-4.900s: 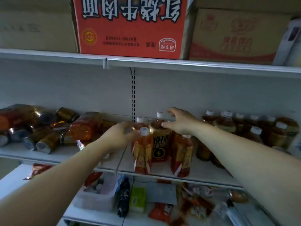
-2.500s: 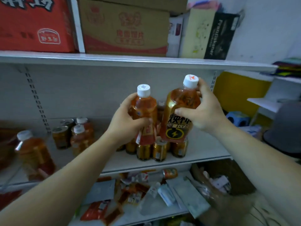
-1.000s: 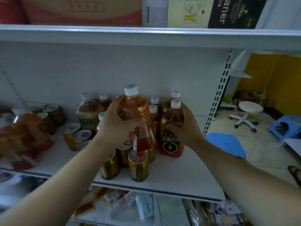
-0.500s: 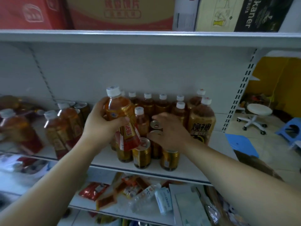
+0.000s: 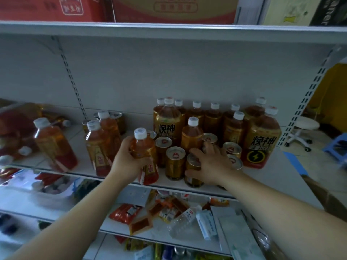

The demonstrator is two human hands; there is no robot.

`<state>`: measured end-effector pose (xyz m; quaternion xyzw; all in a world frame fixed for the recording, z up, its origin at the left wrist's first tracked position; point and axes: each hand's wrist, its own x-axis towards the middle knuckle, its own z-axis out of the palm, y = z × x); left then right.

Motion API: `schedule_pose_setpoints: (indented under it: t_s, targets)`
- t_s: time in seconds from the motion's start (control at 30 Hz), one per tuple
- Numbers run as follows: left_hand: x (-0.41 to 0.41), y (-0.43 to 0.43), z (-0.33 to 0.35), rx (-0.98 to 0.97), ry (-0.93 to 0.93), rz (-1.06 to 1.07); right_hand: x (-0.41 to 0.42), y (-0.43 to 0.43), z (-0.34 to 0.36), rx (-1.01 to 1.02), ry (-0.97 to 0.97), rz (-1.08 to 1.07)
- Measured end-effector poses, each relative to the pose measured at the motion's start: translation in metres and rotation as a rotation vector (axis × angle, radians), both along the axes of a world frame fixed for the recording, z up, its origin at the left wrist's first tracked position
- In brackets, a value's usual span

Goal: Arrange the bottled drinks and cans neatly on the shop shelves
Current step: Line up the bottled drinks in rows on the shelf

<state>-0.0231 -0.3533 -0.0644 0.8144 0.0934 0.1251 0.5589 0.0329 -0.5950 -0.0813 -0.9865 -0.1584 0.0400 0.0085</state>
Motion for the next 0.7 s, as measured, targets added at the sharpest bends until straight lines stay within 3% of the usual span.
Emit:
schedule_pose_setpoints:
  t_s: [0.43,0.53,0.6,0.7]
  targets:
    - [0.016,0.001,-0.001,0.124,0.102,-0.131,-0.003,0.0,0.004,0.013,-0.033,0.049]
    - [-0.007,-0.007,0.001,0.349,-0.088,0.058,-0.008,0.0,0.007,-0.006,-0.101,0.109]
    - [-0.021,-0.023,0.002,0.514,-0.247,0.028,-0.012,-0.002,0.009,0.025,-0.132,0.132]
    - [-0.016,-0.055,-0.007,0.667,-0.147,-0.142,-0.017,-0.004,0.011,0.07,-0.146,0.132]
